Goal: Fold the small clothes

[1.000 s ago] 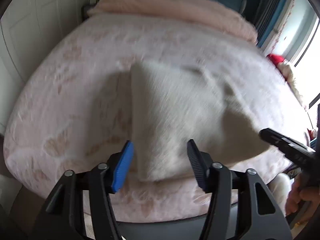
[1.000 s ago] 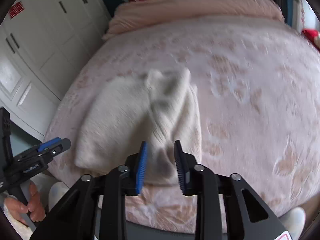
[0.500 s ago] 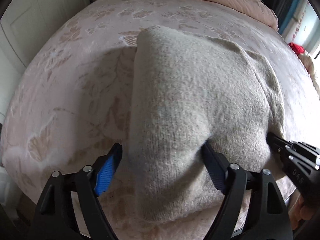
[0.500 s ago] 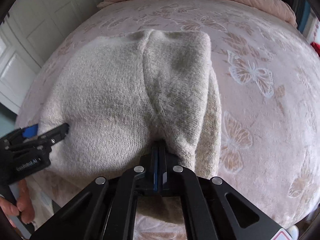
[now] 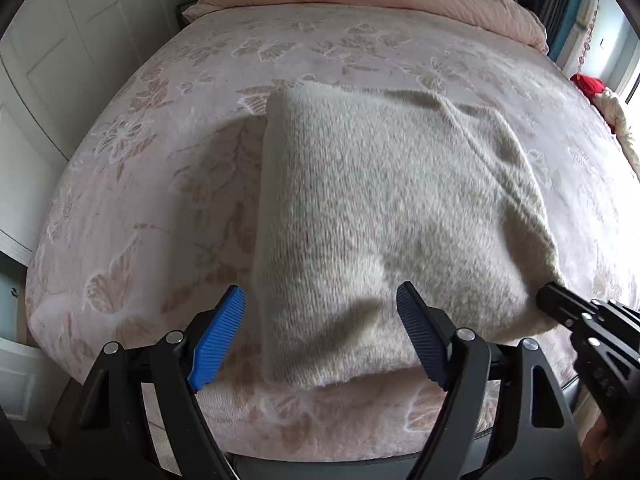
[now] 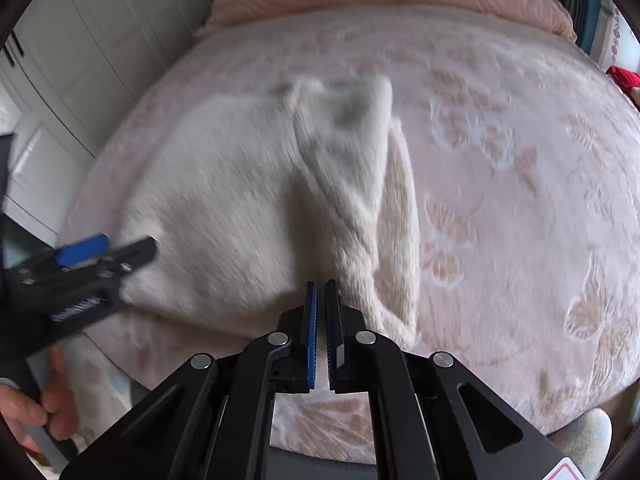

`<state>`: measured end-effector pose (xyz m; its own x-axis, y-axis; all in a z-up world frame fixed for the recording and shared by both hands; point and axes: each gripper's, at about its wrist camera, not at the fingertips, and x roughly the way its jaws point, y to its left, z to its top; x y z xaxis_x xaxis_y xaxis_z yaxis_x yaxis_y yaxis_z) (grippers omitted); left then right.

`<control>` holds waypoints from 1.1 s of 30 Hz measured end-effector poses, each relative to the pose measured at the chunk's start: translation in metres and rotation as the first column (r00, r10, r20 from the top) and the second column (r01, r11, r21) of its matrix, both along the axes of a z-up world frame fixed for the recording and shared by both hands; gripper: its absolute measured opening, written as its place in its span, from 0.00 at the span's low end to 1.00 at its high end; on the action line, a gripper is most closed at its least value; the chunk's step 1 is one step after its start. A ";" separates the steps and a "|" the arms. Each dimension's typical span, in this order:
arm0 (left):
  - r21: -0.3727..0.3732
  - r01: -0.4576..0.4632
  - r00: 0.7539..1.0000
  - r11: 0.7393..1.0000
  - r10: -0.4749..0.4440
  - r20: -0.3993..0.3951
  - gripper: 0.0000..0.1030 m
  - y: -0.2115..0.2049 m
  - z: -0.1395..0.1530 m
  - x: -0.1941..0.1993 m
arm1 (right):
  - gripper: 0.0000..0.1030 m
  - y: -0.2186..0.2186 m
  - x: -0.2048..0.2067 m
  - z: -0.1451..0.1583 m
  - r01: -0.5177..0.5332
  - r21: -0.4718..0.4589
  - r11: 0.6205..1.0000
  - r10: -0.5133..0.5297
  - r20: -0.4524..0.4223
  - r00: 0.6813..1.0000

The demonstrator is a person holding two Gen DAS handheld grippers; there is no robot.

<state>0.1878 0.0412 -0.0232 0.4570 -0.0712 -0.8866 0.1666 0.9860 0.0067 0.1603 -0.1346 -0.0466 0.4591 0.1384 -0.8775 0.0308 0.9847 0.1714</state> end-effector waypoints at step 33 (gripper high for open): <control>0.043 -0.042 0.997 0.998 0.039 0.061 0.85 0.027 -0.026 -0.022 | 0.15 0.001 -0.014 -0.018 0.020 -0.141 0.990 -0.012 0.063 0.998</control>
<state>0.1654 0.0681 -0.0489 0.5113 -0.0130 -0.8593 0.1244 0.9905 0.0591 0.1467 -0.1337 -0.0650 0.5144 0.0074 -0.8575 0.0404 0.9986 0.0329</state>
